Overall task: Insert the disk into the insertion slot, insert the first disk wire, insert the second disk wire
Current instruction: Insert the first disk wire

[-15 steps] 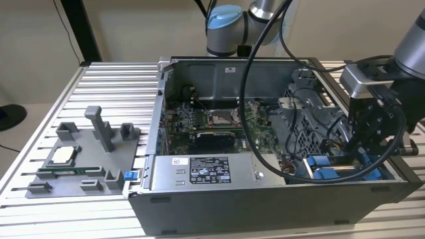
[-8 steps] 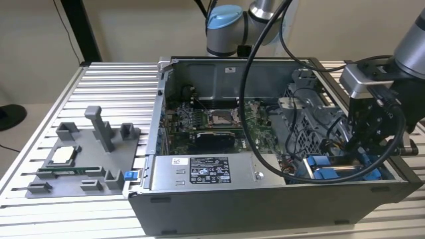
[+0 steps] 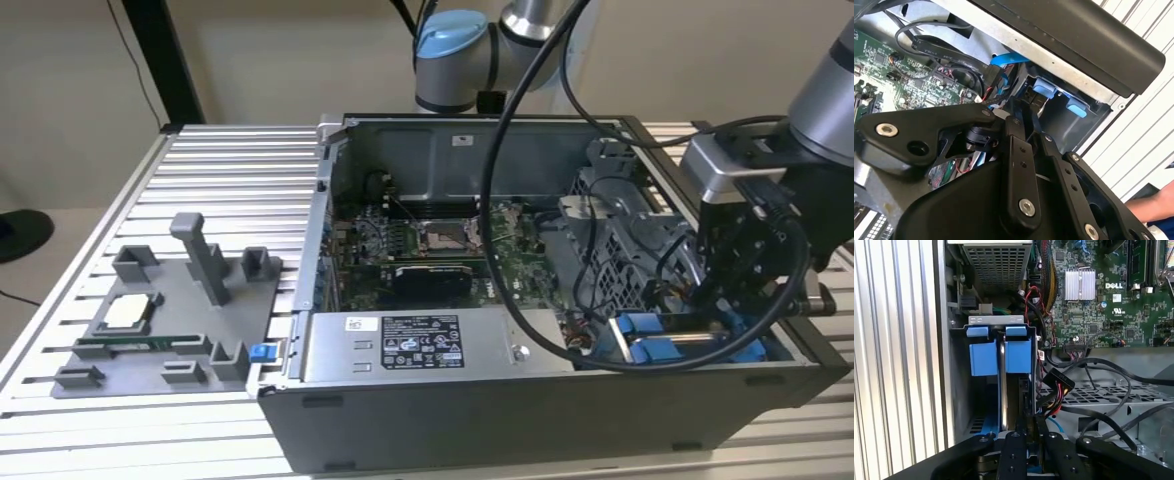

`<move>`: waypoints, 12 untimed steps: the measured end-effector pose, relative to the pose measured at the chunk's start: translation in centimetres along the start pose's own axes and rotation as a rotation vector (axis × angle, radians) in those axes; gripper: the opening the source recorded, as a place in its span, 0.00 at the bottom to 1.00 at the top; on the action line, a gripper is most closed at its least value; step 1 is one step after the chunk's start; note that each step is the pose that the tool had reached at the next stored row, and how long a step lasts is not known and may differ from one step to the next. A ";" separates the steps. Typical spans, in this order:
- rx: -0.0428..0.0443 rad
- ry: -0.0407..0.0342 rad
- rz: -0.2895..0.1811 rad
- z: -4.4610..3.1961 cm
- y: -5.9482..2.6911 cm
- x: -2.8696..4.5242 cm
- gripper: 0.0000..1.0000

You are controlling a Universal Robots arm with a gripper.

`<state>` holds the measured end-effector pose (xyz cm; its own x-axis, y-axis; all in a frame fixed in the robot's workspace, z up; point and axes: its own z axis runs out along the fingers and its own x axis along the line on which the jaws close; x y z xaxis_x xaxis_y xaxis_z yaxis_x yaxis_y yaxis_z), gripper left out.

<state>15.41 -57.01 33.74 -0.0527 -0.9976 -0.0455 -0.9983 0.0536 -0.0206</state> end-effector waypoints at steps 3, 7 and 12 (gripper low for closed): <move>0.0001 0.0014 0.000 0.30 0.00 0.01 0.00; -0.0001 0.0001 0.000 0.56 0.02 0.03 0.00; -0.0002 -0.0015 0.000 0.65 0.02 0.03 0.00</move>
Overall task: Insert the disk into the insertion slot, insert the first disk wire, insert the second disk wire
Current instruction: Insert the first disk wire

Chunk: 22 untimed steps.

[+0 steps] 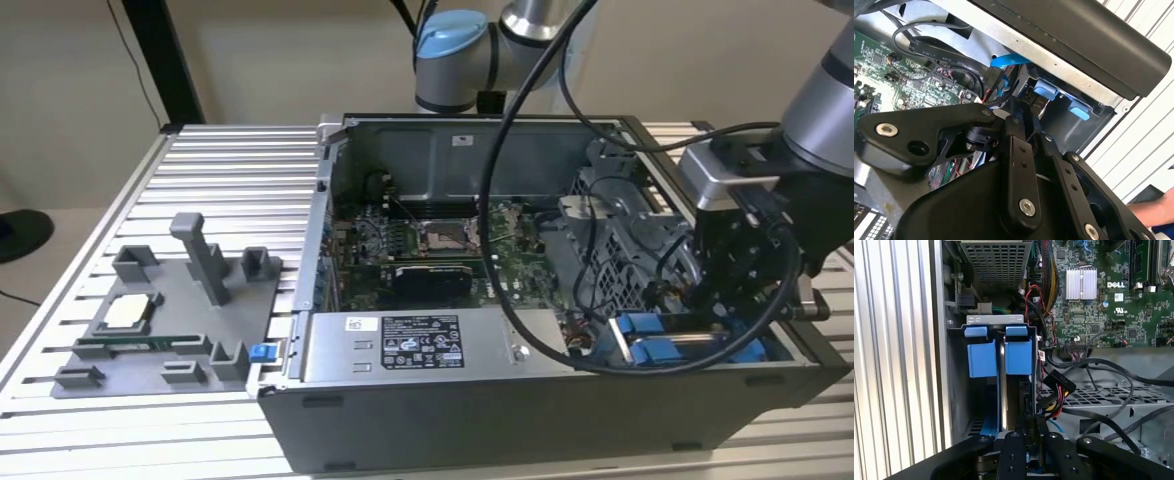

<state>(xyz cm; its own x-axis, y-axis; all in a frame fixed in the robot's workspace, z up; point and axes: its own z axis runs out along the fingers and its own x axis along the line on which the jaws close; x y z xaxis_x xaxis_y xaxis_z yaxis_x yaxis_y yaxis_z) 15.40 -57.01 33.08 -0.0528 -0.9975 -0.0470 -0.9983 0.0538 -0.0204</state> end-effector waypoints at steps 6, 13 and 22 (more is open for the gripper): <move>-0.0087 0.0021 0.000 -1.29 -0.06 -0.06 1.00; -0.0118 0.0021 0.000 -3.71 -0.10 -0.24 1.00; -0.0117 0.0049 0.000 -3.73 -1.06 -2.12 1.00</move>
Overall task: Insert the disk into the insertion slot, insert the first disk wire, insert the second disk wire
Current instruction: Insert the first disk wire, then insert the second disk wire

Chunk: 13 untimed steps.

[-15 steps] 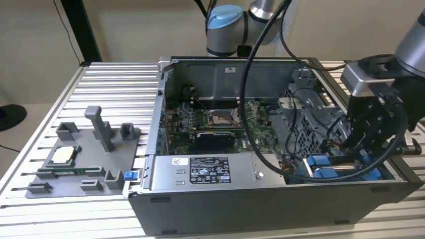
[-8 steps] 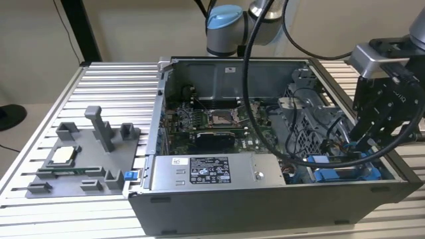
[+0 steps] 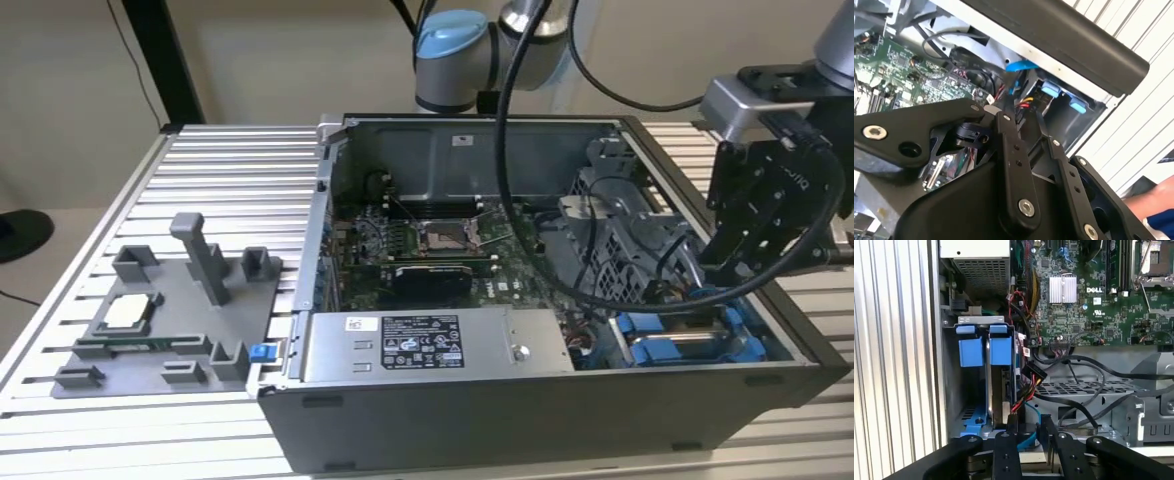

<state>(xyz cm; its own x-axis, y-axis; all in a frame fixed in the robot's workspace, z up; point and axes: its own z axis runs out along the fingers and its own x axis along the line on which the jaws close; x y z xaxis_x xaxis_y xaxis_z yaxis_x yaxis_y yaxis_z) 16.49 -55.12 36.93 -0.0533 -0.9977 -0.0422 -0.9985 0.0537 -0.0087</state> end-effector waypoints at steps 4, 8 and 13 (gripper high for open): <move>-0.0005 0.0052 0.000 0.04 -0.85 -0.65 1.00; -0.0005 0.0344 0.000 0.29 -1.25 -1.45 1.00; 0.0009 0.0598 -0.001 0.68 -1.35 -2.61 1.00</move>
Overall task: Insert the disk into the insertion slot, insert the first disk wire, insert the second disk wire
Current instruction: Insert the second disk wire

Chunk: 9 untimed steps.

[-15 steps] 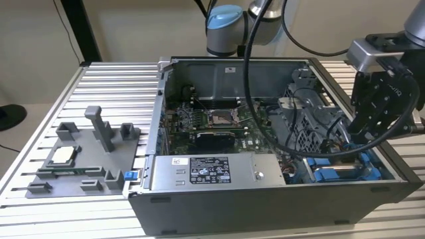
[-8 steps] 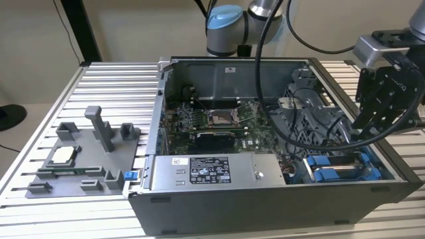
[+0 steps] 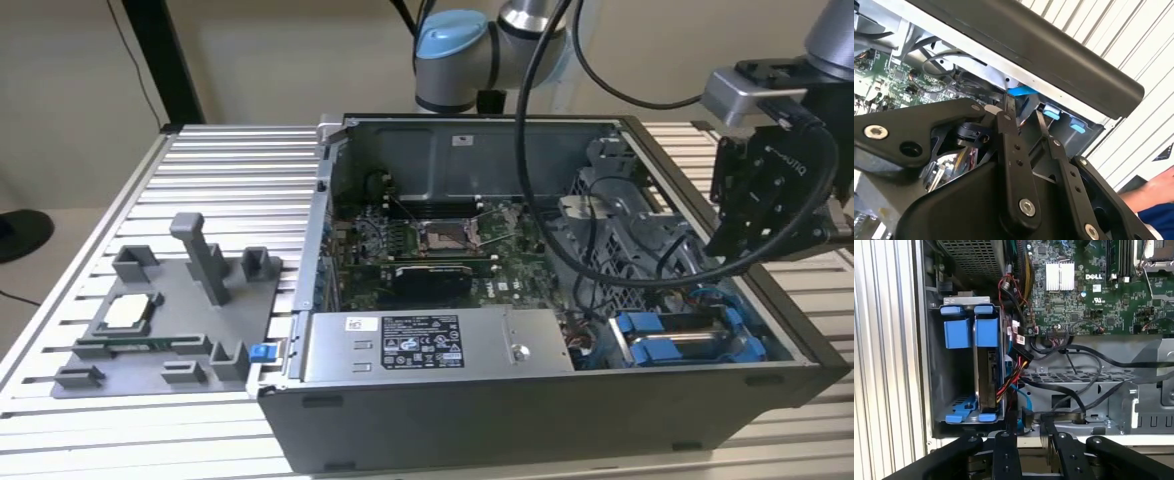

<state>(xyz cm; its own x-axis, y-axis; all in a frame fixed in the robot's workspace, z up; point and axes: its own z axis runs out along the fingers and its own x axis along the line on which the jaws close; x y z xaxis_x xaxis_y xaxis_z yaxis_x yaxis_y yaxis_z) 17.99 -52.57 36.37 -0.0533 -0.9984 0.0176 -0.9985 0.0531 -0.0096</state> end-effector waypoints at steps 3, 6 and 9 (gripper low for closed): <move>0.0005 0.0154 0.000 0.22 -0.15 -0.38 1.00; 0.0006 0.0352 0.000 0.38 -0.39 -0.52 1.00; 0.0009 0.0566 0.000 0.56 -0.52 -0.79 1.00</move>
<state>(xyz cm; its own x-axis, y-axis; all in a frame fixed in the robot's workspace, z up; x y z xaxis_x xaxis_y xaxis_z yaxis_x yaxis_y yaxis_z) 18.55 -51.82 35.80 -0.0535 -0.9958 0.0741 -0.9985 0.0529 -0.0105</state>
